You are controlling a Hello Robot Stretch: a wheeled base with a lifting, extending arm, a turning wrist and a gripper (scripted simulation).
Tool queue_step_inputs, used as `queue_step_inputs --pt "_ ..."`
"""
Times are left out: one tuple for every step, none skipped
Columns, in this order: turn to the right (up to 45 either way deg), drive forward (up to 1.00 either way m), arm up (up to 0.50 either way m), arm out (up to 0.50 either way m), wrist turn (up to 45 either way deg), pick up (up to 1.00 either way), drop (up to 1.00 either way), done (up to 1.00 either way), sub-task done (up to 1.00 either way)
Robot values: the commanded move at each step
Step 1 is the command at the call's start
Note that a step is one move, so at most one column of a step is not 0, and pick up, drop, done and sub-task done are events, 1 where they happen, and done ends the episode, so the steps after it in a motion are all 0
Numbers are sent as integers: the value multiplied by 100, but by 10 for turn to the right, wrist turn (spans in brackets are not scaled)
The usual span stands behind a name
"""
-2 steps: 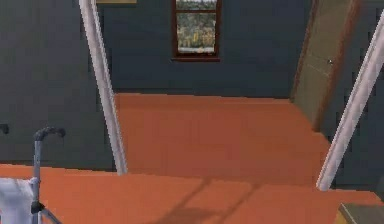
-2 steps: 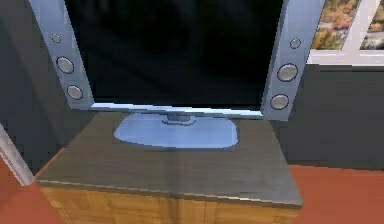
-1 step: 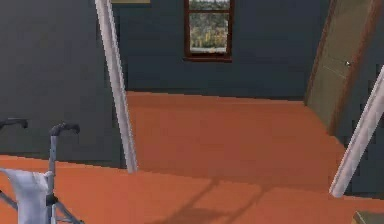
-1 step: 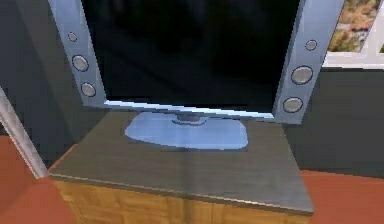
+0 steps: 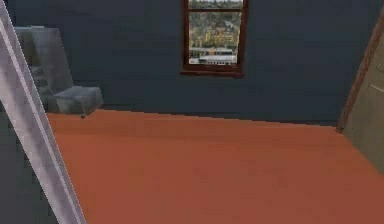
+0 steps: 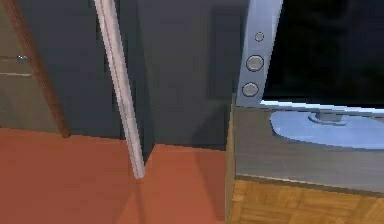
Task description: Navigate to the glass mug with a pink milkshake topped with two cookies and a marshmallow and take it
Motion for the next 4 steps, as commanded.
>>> queue_step_inputs --pt "-60 0 0 0 0 0 0 0 0" --pt "0 80 0 0 0 0 0 0 0" --pt "-240 0 0 0 0 0 0 0 0" --pt "0 40 0 0 0 0 0 0 0"
